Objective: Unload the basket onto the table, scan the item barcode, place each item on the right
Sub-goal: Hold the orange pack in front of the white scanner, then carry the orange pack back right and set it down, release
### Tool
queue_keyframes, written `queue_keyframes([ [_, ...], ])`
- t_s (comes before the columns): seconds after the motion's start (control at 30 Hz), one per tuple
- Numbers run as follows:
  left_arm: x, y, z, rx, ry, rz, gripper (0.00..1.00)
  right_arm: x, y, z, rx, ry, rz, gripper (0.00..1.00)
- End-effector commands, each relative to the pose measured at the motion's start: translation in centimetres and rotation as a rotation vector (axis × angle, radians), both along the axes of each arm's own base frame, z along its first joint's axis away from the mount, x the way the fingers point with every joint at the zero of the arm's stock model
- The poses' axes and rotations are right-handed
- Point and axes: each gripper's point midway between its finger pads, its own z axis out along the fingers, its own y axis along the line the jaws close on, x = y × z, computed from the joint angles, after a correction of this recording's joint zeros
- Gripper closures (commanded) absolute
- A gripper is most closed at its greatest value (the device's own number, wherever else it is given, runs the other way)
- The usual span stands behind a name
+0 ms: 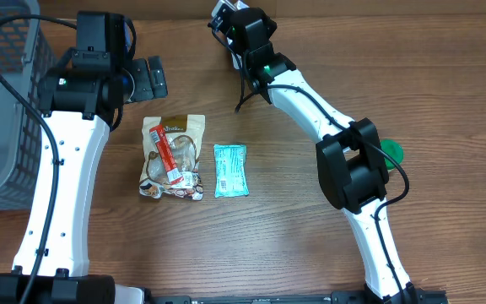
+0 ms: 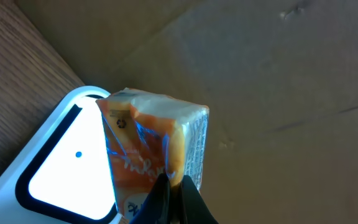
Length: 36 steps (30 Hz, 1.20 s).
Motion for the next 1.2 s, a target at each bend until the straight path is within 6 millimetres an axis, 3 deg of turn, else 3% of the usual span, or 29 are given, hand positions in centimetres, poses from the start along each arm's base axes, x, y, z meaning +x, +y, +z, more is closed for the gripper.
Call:
queue_keyframes([
  [0.0,0.2,0.2,0.5,-0.002,-0.014,0.017,0.00,0.1,0.1,-0.5,0.040,0.008,-0.012,0.96],
  [0.17,0.2,0.2,0.5,-0.002,-0.014,0.017,0.00,0.0,-0.2,0.4,0.162,-0.002,-0.075,0.96],
  [0.37,0.2,0.2,0.5,-0.002,-0.014,0.017,0.00,-1.6,-0.4,6.3,0.420,0.004,-0.120,0.96],
  [0.5,0.2,0.2,0.5,-0.002,-0.014,0.017,0.00,-4.2,-2.1,10.4,0.526,0.053,-0.178,0.96],
  [0.6,0.2,0.2,0.5,-0.002,-0.014,0.017,0.00,-7.4,-4.1,11.0,0.614,0.181,-0.270,0.96],
  [0.7,0.2,0.2,0.5,-0.002,-0.014,0.017,0.00,-11.0,-6.2,9.7,0.684,0.372,-0.363,0.96],
  [0.77,0.2,0.2,0.5,-0.002,-0.014,0.017,0.00,-15.3,-8.1,6.7,0.731,0.637,-0.461,0.96],
  [0.87,0.2,0.2,0.5,-0.002,-0.014,0.017,0.00,-19.5,-10.1,3.5,0.737,0.906,-0.549,0.96],
  [0.93,0.2,0.2,0.5,-0.002,-0.014,0.017,0.00,-21.9,-12.5,1.3,0.698,1.029,-0.654,0.96],
  [1.0,0.2,0.2,0.5,-0.002,-0.014,0.017,0.00,-23.6,-14.6,-0.6,0.664,1.106,-0.744,0.96],
  [1.17,0.2,0.2,0.5,-0.002,-0.014,0.017,0.00,-25.6,-18.2,-4.9,0.626,1.184,-0.880,0.96],
])
